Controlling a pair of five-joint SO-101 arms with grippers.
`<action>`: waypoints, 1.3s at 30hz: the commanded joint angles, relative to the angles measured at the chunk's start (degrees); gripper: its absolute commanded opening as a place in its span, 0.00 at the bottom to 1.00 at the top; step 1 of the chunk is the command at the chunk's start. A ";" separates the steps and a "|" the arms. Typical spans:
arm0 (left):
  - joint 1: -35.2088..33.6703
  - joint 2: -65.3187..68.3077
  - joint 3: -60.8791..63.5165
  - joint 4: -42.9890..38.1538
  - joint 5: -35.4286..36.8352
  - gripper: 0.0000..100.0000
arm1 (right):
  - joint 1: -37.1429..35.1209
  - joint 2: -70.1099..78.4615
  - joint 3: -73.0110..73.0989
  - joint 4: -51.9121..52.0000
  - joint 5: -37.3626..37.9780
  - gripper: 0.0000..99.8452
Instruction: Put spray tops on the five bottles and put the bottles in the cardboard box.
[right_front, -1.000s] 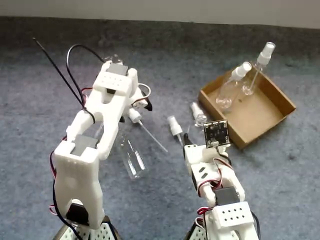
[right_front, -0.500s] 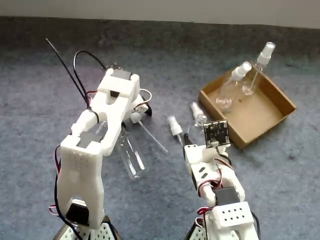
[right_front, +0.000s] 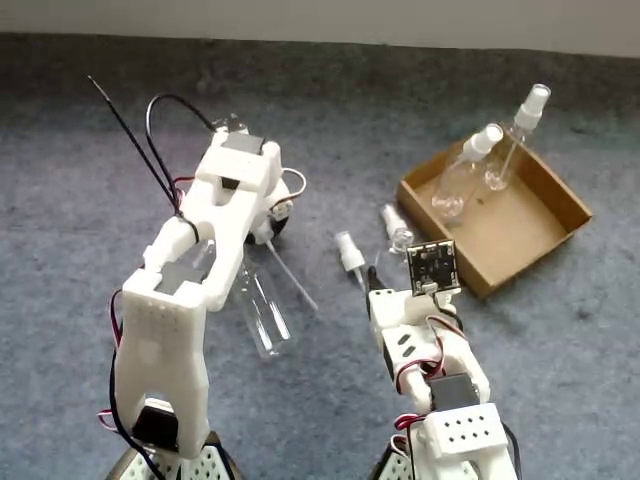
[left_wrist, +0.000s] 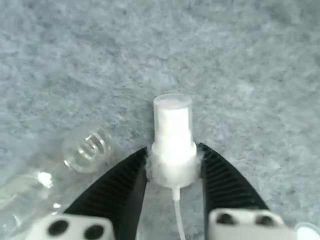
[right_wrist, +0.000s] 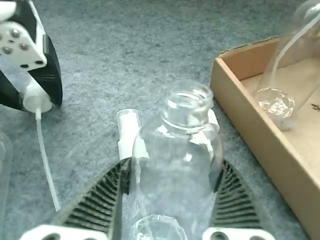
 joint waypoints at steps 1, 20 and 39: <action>0.13 -1.89 -4.88 -0.53 0.26 0.09 | -0.92 -0.40 -0.40 -1.01 -0.09 0.11; 1.89 -1.98 -32.75 23.12 -16.44 0.09 | -0.92 -0.40 -0.31 -1.01 -0.09 0.11; 4.53 -28.35 -26.95 23.56 -26.02 0.09 | -1.01 -0.40 -0.31 -1.01 -0.09 0.11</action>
